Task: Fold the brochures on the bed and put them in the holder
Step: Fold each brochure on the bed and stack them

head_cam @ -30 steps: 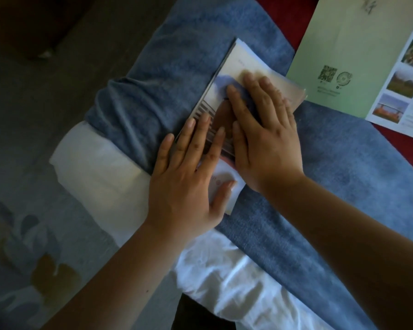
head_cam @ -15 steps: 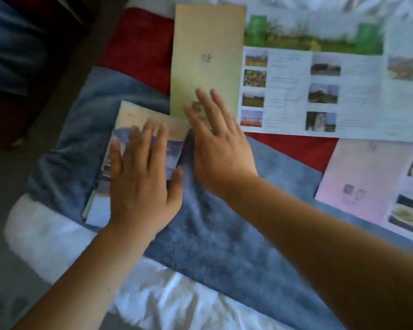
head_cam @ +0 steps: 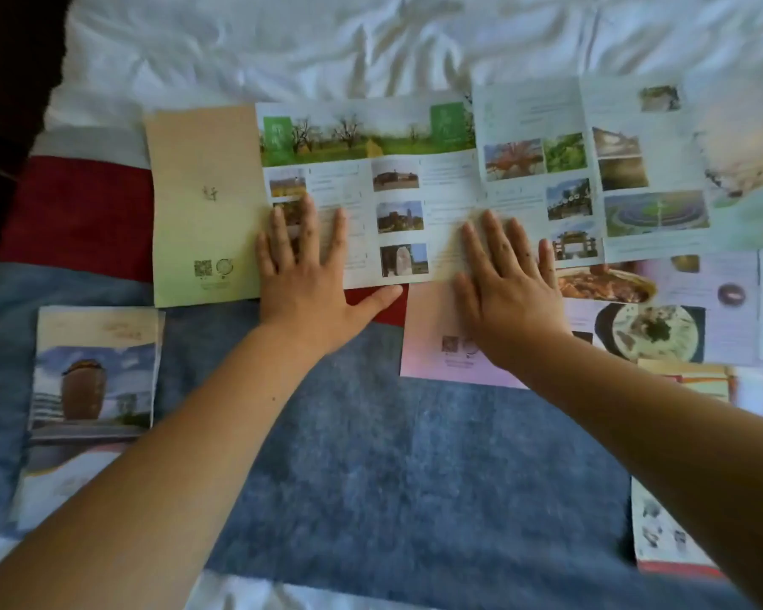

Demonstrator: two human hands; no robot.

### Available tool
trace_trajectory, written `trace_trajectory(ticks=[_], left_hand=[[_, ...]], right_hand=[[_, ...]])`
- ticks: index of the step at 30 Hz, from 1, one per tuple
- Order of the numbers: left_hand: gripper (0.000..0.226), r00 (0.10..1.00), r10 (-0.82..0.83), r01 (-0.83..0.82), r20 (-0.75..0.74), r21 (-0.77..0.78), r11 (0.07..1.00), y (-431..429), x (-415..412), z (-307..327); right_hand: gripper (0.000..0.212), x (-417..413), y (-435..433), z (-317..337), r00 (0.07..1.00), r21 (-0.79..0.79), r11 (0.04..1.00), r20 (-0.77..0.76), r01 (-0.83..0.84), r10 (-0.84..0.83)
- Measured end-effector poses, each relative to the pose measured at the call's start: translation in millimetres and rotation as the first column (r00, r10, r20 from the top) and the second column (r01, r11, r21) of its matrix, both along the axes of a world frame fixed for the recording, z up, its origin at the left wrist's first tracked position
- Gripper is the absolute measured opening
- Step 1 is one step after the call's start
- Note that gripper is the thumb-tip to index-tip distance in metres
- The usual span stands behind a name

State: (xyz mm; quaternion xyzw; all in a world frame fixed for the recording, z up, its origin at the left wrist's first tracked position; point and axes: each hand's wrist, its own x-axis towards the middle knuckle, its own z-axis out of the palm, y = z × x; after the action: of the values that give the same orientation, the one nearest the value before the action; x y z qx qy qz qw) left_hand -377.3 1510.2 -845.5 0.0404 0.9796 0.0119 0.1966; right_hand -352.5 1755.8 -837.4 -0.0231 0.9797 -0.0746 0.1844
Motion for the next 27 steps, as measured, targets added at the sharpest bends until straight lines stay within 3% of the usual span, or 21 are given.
trace_trajectory(ticks=[9, 21, 24, 27], left_hand=[[0.108, 0.999, -0.036, 0.039, -0.039, 0.062, 0.997, 39, 79, -6], [0.105, 0.991, -0.127, 0.129, -0.049, 0.05, 0.99, 40, 224, 0], [0.103, 0.995, -0.098, 0.099, -0.03, 0.033, 0.995, 32, 241, 4], [0.098, 0.997, -0.078, 0.079, -0.014, 0.051, 0.996, 21, 248, 7]], right_hand=[[0.067, 81, 33, 11, 0.992, -0.133, 0.986, 0.086, 0.1, -0.089], [0.07, 205, 31, 29, 0.986, -0.026, 0.997, 0.147, -0.071, 0.074], [0.068, 214, 30, 37, 0.986, -0.077, 0.992, 0.125, -0.098, 0.107], [0.052, 202, 29, 40, 0.997, -0.198, 0.978, 0.029, -0.066, 0.074]])
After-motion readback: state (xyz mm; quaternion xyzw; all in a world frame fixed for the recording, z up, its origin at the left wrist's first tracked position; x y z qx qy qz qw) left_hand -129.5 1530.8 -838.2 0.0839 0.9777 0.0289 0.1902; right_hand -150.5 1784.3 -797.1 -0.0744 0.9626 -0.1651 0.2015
